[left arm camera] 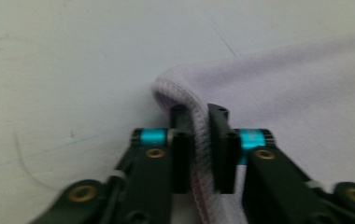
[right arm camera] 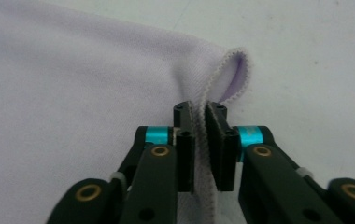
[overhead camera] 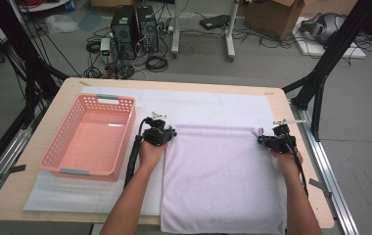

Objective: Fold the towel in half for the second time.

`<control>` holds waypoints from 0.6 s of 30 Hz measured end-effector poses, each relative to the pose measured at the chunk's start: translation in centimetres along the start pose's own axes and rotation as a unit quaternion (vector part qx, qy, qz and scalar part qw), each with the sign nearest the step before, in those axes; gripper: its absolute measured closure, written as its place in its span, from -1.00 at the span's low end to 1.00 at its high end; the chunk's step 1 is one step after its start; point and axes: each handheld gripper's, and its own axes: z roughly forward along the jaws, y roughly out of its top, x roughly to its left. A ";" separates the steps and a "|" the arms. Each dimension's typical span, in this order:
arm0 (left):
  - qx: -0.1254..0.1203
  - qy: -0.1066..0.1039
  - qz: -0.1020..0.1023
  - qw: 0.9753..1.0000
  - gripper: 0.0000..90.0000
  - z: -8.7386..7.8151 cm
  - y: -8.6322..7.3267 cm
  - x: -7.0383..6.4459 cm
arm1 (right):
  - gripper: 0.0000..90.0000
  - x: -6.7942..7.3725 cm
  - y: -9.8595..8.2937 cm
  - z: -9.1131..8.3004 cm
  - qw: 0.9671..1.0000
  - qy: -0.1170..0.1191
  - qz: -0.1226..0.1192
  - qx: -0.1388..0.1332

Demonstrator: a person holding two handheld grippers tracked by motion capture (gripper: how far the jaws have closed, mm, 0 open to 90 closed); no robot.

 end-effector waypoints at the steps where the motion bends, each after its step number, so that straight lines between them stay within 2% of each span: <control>1: 0.001 -0.002 0.001 1.000 0.89 0.0 0.0 0.0 | 0.88 0.0 0.0 0.0 1.000 0.000 0.003 0.001; 3: -0.005 0.000 0.000 1.000 0.90 -0.2 0.1 0.1 | 0.90 0.1 0.1 -0.1 1.000 -0.003 -0.003 0.000; 5: -0.023 -0.004 -0.015 1.000 0.91 -0.6 0.6 0.3 | 0.90 0.2 0.2 -0.2 1.000 -0.017 -0.015 -0.005; 8: -0.049 -0.003 -0.008 0.999 0.91 -1.3 1.9 0.2 | 0.90 0.1 0.5 -0.6 0.999 -0.025 -0.020 -0.030; 9: -0.065 -0.002 -0.009 0.998 0.91 -1.5 2.3 0.1 | 0.90 0.0 0.7 -0.7 0.999 -0.029 -0.022 -0.038; 10: -0.068 0.000 -0.011 0.998 0.91 -1.6 2.8 0.2 | 0.90 0.0 0.9 -0.8 0.998 -0.032 -0.022 -0.046; 12: -0.076 0.001 -0.008 0.997 0.90 -1.8 3.9 0.3 | 0.90 -0.1 1.5 -1.2 0.997 -0.036 -0.020 -0.070; 13: -0.089 0.001 -0.006 0.996 0.90 -2.0 4.4 0.3 | 0.90 -0.1 1.9 -1.5 0.996 -0.037 -0.017 -0.079; 15: -0.096 0.001 0.003 0.995 0.90 -2.3 5.5 0.3 | 0.90 -0.1 2.8 -2.0 0.994 -0.044 -0.023 -0.100; 16: -0.109 0.002 0.005 0.994 0.90 -2.4 5.8 0.3 | 0.90 -0.1 3.2 -2.2 0.993 -0.045 -0.023 -0.108; 17: -0.119 -0.002 -0.002 0.993 0.90 -2.6 6.0 0.4 | 0.90 -0.1 3.6 -2.4 0.992 -0.044 -0.024 -0.117; 18: -0.119 -0.005 -0.009 0.993 0.90 -2.7 6.0 0.5 | 0.90 -0.1 3.8 -2.5 0.991 -0.043 -0.020 -0.122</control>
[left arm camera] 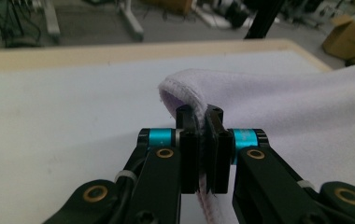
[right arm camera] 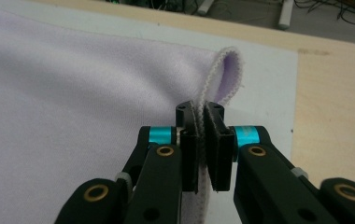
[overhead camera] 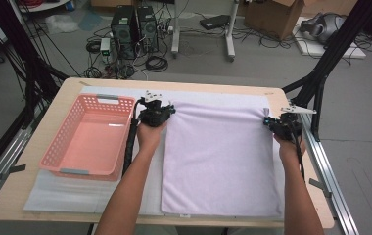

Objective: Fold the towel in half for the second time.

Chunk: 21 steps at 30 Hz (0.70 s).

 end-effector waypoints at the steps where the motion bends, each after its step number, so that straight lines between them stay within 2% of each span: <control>1: 0.005 0.000 -0.001 1.000 0.90 0.0 -0.1 0.1 | 0.90 0.0 0.1 0.0 1.000 0.002 0.004 -0.005; 3: 0.017 -0.006 0.006 1.000 0.90 -0.1 -0.5 0.1 | 0.89 0.1 -0.1 0.0 1.000 0.010 0.010 -0.002; 5: 0.030 -0.010 0.012 0.999 0.90 -0.2 -0.7 0.0 | 0.89 0.2 -0.3 0.0 1.000 0.018 0.006 0.002; 6: 0.031 -0.011 0.014 0.999 0.89 -0.4 -0.7 -0.1 | 0.89 0.2 -0.5 -0.1 1.000 0.021 0.008 0.002; 8: 0.013 -0.016 0.007 1.000 0.89 -0.9 -1.0 -0.3 | 0.89 0.2 -0.7 -0.4 0.999 0.029 0.014 0.002; 12: 0.020 -0.019 0.016 0.999 0.89 -1.6 -1.9 -0.6 | 0.89 0.2 -0.7 -1.4 0.999 0.043 0.006 0.004; 15: 0.021 -0.024 0.019 0.999 0.89 -2.4 -2.8 -0.5 | 0.89 0.7 -0.7 -2.3 0.999 0.049 -0.015 0.004; 19: 0.021 -0.041 0.018 0.999 0.89 -3.7 -3.7 -0.6 | 0.89 0.7 -1.7 -3.4 0.998 0.063 -0.017 -0.004; 20: 0.027 -0.048 0.016 0.998 0.89 -3.9 -3.9 -0.7 | 0.89 0.8 -2.0 -3.7 0.998 0.066 -0.017 -0.006; 21: 0.035 -0.054 0.022 0.998 0.89 -4.2 -3.9 -0.9 | 0.89 0.8 -2.3 -4.0 0.997 0.072 -0.016 -0.008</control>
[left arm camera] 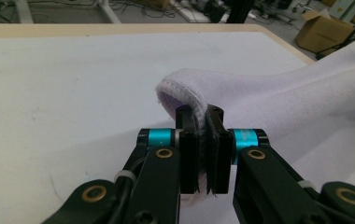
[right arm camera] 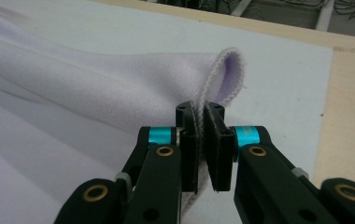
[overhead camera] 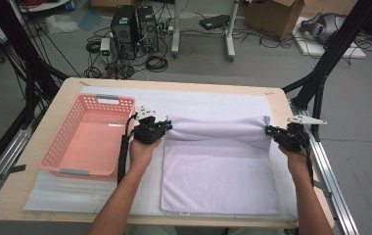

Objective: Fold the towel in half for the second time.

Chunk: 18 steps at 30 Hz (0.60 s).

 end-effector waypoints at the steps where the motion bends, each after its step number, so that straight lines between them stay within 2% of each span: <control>1: -0.004 -0.002 0.004 1.000 0.89 -0.3 -0.1 -0.3 | 0.89 0.1 -0.3 -0.3 1.000 0.005 0.001 -0.003; 2: -0.016 -0.008 0.003 1.000 0.89 -0.6 -0.2 -0.5 | 0.89 0.3 -0.7 -0.5 1.000 0.008 0.002 -0.004; 3: -0.018 -0.013 0.003 1.000 0.89 -1.0 -0.3 -0.8 | 0.89 0.4 -1.1 -0.8 1.000 0.011 0.005 -0.003; 7: -0.015 -0.026 0.012 0.999 0.89 -2.0 -1.4 -1.4 | 0.89 0.8 -2.7 -2.0 1.000 0.020 0.008 -0.014; 13: -0.011 -0.032 0.022 0.999 0.89 -3.2 -3.2 -2.2 | 0.89 1.6 -4.9 -3.5 0.999 0.030 0.014 -0.030; 18: -0.010 -0.042 0.020 0.999 0.89 -4.4 -5.0 -3.0 | 0.89 2.5 -6.3 -4.6 0.999 0.033 0.012 -0.025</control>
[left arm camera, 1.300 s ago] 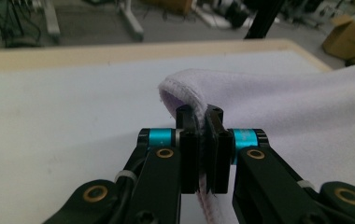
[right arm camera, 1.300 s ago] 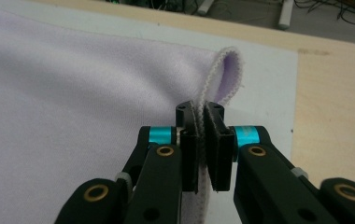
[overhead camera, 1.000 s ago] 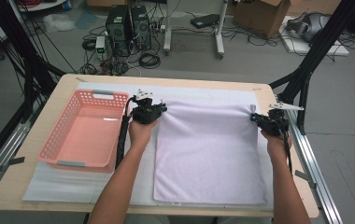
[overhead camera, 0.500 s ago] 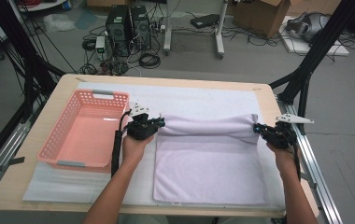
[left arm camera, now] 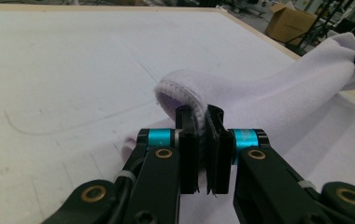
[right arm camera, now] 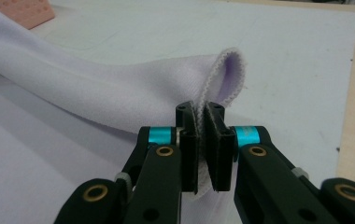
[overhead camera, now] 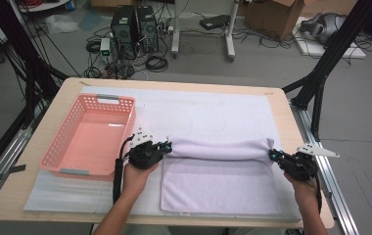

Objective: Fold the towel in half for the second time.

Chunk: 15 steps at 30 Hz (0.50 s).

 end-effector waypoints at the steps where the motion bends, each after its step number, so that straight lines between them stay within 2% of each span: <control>1: 0.002 0.000 0.000 1.000 0.89 -0.2 -0.4 -0.1 | 0.89 0.2 -0.2 -0.2 1.000 0.001 0.001 0.001; 6: 0.007 -0.005 -0.006 1.000 0.89 -1.0 -1.9 -0.8 | 0.89 1.0 -1.0 -1.1 1.000 0.001 -0.006 0.013; 10: 0.006 -0.011 0.001 1.000 0.89 -1.9 -2.7 -1.4 | 0.89 1.4 -1.7 -1.7 1.000 0.001 -0.004 0.016; 15: 0.011 -0.022 -0.007 1.000 0.87 -2.3 -3.5 -1.9 | 0.89 1.7 -2.5 -2.4 1.000 0.000 -0.004 0.030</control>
